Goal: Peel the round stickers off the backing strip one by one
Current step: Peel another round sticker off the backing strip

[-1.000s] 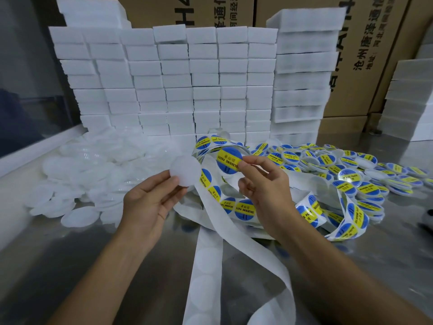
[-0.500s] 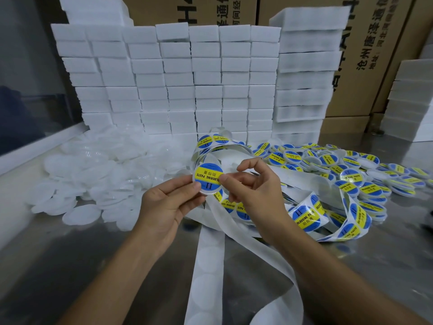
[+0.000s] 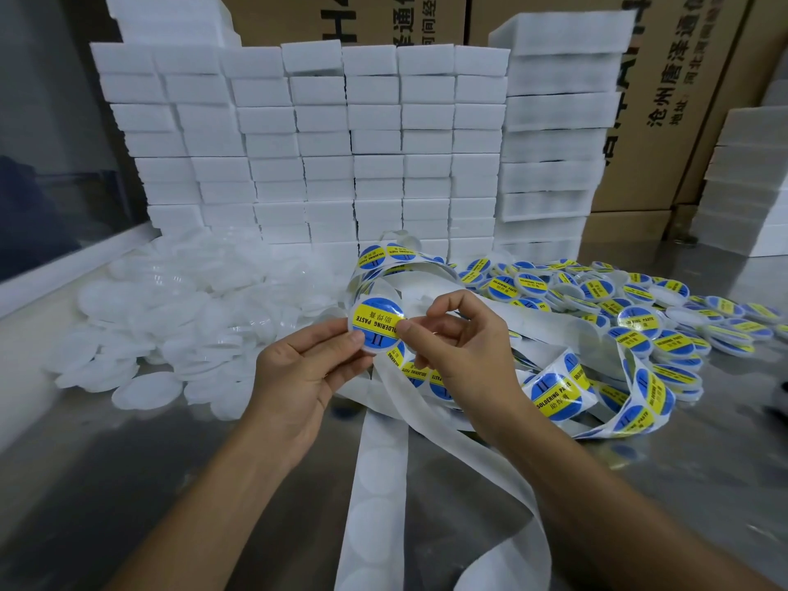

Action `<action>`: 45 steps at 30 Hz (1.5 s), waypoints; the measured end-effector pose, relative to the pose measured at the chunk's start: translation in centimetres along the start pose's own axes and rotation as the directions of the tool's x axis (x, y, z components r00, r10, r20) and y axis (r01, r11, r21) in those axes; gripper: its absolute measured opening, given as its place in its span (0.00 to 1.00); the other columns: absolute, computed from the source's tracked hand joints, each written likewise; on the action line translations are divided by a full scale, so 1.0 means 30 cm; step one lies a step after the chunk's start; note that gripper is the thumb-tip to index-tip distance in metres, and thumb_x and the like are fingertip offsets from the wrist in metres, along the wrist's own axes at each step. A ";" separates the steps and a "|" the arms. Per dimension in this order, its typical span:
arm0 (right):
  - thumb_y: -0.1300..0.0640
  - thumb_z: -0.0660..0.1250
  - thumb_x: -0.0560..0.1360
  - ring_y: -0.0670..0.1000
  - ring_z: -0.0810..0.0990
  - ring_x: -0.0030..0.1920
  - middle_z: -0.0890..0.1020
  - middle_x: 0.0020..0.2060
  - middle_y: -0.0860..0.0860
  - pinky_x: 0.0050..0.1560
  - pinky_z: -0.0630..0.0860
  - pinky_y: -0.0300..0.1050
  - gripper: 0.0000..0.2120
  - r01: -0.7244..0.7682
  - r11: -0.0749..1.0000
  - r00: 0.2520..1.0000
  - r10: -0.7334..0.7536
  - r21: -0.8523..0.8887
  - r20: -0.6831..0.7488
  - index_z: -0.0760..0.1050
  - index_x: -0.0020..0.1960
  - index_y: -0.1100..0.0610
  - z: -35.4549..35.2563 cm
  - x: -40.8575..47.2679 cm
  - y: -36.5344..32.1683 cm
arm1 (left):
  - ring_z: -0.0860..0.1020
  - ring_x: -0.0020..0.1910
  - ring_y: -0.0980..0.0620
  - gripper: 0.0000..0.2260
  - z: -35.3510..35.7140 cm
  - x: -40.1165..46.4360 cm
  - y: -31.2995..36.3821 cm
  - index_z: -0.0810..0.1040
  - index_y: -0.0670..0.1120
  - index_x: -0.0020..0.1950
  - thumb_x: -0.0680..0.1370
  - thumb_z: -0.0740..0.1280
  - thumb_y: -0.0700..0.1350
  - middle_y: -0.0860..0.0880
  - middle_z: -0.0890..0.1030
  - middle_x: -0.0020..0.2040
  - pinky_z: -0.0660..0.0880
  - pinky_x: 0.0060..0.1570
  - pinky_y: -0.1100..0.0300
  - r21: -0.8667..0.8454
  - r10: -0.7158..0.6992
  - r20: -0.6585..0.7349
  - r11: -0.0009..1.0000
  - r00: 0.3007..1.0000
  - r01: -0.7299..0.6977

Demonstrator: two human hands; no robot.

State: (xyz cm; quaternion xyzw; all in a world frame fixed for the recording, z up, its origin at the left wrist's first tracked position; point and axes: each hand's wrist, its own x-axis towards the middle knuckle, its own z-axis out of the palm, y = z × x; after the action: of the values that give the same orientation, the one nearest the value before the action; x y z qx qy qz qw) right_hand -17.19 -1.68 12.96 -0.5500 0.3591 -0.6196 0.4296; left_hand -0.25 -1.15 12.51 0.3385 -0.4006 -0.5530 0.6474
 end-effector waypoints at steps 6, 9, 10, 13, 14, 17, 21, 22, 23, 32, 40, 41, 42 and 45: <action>0.64 0.76 0.71 0.49 0.80 0.30 0.86 0.38 0.54 0.33 0.77 0.39 0.14 0.042 0.998 0.999 -0.042 -0.043 -0.010 0.71 0.40 0.55 0.000 0.000 0.006 | 0.85 0.41 0.47 0.07 0.000 -0.001 -0.003 0.87 0.44 0.39 0.62 0.74 0.40 0.41 0.86 0.43 0.80 0.38 0.62 0.021 0.024 -0.004 0.999 1.000 -0.024; 0.64 0.76 0.71 0.47 0.80 0.29 0.86 0.37 0.53 0.32 0.77 0.38 0.14 0.076 0.994 0.997 -0.077 -0.079 -0.014 0.71 0.39 0.55 0.002 0.000 0.010 | 0.85 0.41 0.47 0.07 0.002 0.000 -0.006 0.87 0.45 0.39 0.62 0.74 0.40 0.41 0.86 0.43 0.80 0.38 0.61 0.014 0.023 -0.014 1.000 1.000 -0.022; 0.64 0.76 0.71 0.47 0.80 0.28 0.86 0.37 0.53 0.31 0.77 0.38 0.14 0.080 0.993 0.997 -0.082 -0.082 -0.014 0.71 0.38 0.54 0.003 0.000 0.011 | 0.85 0.41 0.47 0.08 0.002 0.000 -0.007 0.87 0.44 0.39 0.61 0.75 0.41 0.41 0.86 0.43 0.80 0.38 0.61 0.015 0.022 -0.017 1.000 1.000 -0.022; 0.64 0.76 0.71 0.46 0.79 0.27 0.86 0.36 0.53 0.31 0.76 0.38 0.15 0.085 0.993 0.996 -0.086 -0.084 -0.014 0.71 0.37 0.54 0.003 0.001 0.014 | 0.85 0.41 0.46 0.11 0.000 -0.001 -0.008 0.86 0.42 0.42 0.60 0.76 0.42 0.39 0.86 0.44 0.80 0.39 0.61 0.015 0.022 -0.031 1.000 0.999 -0.022; 0.64 0.76 0.71 0.46 0.79 0.27 0.86 0.36 0.53 0.31 0.77 0.38 0.15 0.086 0.992 0.996 -0.087 -0.088 -0.015 0.71 0.37 0.54 0.003 0.001 0.016 | 0.85 0.41 0.46 0.12 -0.001 -0.001 -0.008 0.86 0.42 0.42 0.60 0.76 0.42 0.39 0.86 0.45 0.80 0.39 0.61 0.017 0.025 -0.034 1.000 0.999 -0.025; 0.63 0.76 0.70 0.46 0.79 0.27 0.86 0.36 0.52 0.31 0.77 0.39 0.14 0.093 0.990 0.995 -0.095 -0.110 -0.018 0.71 0.38 0.54 0.000 0.003 0.020 | 0.85 0.41 0.47 0.11 -0.001 -0.001 -0.010 0.86 0.43 0.41 0.60 0.76 0.42 0.40 0.86 0.44 0.80 0.39 0.61 0.036 0.046 -0.019 0.998 0.999 -0.045; 0.62 0.77 0.70 0.46 0.79 0.27 0.86 0.36 0.50 0.31 0.78 0.41 0.14 0.085 0.979 0.995 -0.095 -0.186 -0.044 0.72 0.37 0.54 -0.004 0.009 0.028 | 0.85 0.41 0.45 0.12 0.001 -0.005 -0.015 0.85 0.42 0.43 0.61 0.76 0.42 0.40 0.86 0.43 0.80 0.39 0.61 0.073 0.091 -0.028 0.993 0.995 -0.089; 0.61 0.78 0.69 0.46 0.78 0.26 0.86 0.36 0.49 0.31 0.79 0.42 0.14 0.081 0.973 0.994 -0.095 -0.215 -0.052 0.72 0.38 0.54 -0.006 0.011 0.030 | 0.85 0.41 0.45 0.11 0.002 -0.007 -0.017 0.85 0.43 0.42 0.61 0.76 0.42 0.40 0.86 0.43 0.80 0.39 0.61 0.087 0.101 -0.032 0.991 0.994 -0.098; 0.60 0.78 0.69 0.46 0.78 0.26 0.86 0.36 0.49 0.32 0.79 0.43 0.13 0.080 0.967 0.994 -0.096 -0.243 -0.057 0.73 0.38 0.54 -0.007 0.013 0.032 | 0.85 0.41 0.45 0.10 0.004 -0.009 -0.019 0.86 0.45 0.41 0.60 0.76 0.43 0.40 0.86 0.43 0.80 0.40 0.60 0.104 0.111 -0.035 0.989 0.993 -0.107; 0.50 0.78 0.69 0.54 0.81 0.30 0.83 0.36 0.48 0.35 0.81 0.49 0.11 0.123 0.919 0.982 -0.167 -0.374 -0.086 0.78 0.43 0.51 -0.020 0.012 0.028 | 0.85 0.39 0.46 0.13 0.014 -0.018 -0.001 0.85 0.46 0.40 0.58 0.78 0.45 0.40 0.85 0.43 0.81 0.39 0.60 0.070 0.107 0.035 0.992 0.994 -0.109; 0.50 0.76 0.71 0.53 0.83 0.36 0.83 0.47 0.46 0.39 0.80 0.43 0.16 0.140 0.947 0.990 -0.129 -0.290 0.058 0.80 0.58 0.48 0.014 -0.002 0.047 | 0.85 0.41 0.47 0.09 0.025 -0.022 -0.013 0.85 0.45 0.44 0.65 0.71 0.38 0.41 0.86 0.43 0.81 0.39 0.61 -0.055 0.017 0.126 0.998 0.992 -0.010; 0.52 0.75 0.73 0.54 0.84 0.37 0.84 0.44 0.47 0.40 0.81 0.47 0.12 0.143 0.950 0.990 -0.138 -0.276 0.038 0.81 0.55 0.50 0.012 0.000 0.044 | 0.85 0.41 0.48 0.10 0.024 -0.023 -0.017 0.85 0.45 0.44 0.66 0.71 0.38 0.40 0.86 0.43 0.81 0.39 0.61 -0.049 0.009 0.135 0.999 0.991 -0.002; 0.54 0.73 0.75 0.55 0.85 0.37 0.85 0.41 0.49 0.40 0.83 0.52 0.06 0.149 0.954 0.989 -0.149 -0.260 0.018 0.81 0.52 0.51 0.007 0.004 0.045 | 0.85 0.41 0.48 0.11 0.023 -0.025 -0.021 0.84 0.44 0.47 0.66 0.70 0.37 0.40 0.86 0.43 0.81 0.39 0.61 -0.039 -0.005 0.142 0.999 0.990 0.011; 0.56 0.69 0.78 0.56 0.85 0.37 0.86 0.38 0.50 0.38 0.83 0.57 0.02 0.170 0.952 0.985 -0.172 -0.256 0.015 0.81 0.47 0.52 -0.008 0.009 0.050 | 0.85 0.42 0.47 0.16 0.024 -0.028 -0.030 0.80 0.42 0.54 0.67 0.70 0.37 0.40 0.85 0.44 0.81 0.39 0.61 -0.016 -0.044 0.163 0.999 0.986 0.047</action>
State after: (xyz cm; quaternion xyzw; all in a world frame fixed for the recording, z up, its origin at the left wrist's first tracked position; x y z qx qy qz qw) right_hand -17.22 -2.49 11.67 -0.6276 0.3888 -0.6048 0.2985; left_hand -1.36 -0.47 11.92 0.2951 -0.4388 -0.5973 0.6030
